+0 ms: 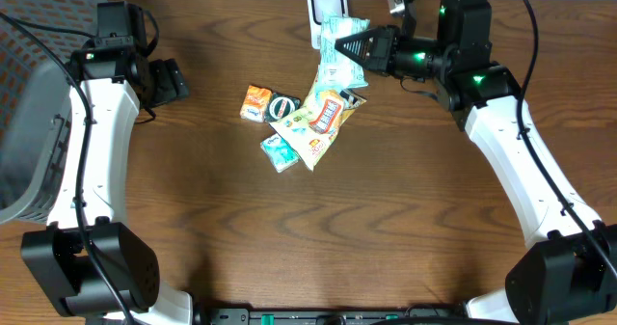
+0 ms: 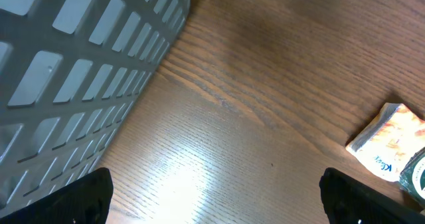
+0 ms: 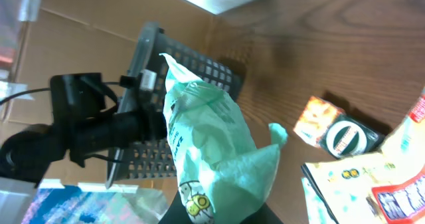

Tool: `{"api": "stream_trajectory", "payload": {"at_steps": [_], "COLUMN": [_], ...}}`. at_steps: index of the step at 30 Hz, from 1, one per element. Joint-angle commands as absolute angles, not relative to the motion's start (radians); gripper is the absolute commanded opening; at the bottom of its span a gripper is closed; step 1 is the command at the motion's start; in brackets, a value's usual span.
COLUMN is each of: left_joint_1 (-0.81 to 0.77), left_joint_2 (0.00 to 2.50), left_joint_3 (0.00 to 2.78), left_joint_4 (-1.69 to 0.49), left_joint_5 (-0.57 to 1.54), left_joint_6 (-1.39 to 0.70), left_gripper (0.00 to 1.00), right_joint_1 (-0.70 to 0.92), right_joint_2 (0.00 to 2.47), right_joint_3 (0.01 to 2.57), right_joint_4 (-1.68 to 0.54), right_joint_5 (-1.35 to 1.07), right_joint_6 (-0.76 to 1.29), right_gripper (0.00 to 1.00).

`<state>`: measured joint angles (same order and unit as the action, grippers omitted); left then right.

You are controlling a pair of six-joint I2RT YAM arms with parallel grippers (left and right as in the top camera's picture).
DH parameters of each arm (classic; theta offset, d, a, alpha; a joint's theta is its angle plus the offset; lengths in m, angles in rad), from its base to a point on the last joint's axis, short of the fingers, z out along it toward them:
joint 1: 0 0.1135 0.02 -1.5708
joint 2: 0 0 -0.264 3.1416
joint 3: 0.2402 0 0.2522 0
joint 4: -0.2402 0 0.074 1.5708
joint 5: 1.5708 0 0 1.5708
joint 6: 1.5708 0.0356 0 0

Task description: Scan the item barcode

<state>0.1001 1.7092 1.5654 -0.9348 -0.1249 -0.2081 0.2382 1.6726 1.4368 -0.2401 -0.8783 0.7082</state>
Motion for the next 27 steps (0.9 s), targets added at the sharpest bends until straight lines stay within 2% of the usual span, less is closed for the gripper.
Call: {"api": "stream_trajectory", "payload": {"at_steps": [1,17,19,25,27], "left_joint_1": [0.102,0.102,0.102,0.102,0.102], "left_joint_2": [1.719,1.719,1.719,1.719,1.719], "left_joint_3": [1.56,1.56,1.56,1.56,1.56], "left_joint_4": [-0.937,-0.937,-0.937,-0.937,-0.937], "left_joint_5": [-0.123,-0.123,-0.123,-0.123,-0.123], "left_joint_6": [-0.199,-0.199,-0.199,-0.199,-0.199], "left_gripper": [0.98,0.98,0.98,0.97,0.97], "right_joint_1": [0.241,0.244,0.251,0.336,0.358], "right_joint_2": [1.666,1.666,1.666,1.684,1.702], "right_joint_3": [1.447,1.447,1.447,1.446,1.442], "right_joint_4": [-0.275,-0.375,-0.424,-0.605,-0.627], "right_joint_5": [-0.821,-0.598,-0.46,0.292,0.471], "right_joint_6": [0.671,0.594,0.551,0.465,0.447], "right_gripper": [0.01,0.01,0.01,0.01,0.01]}}
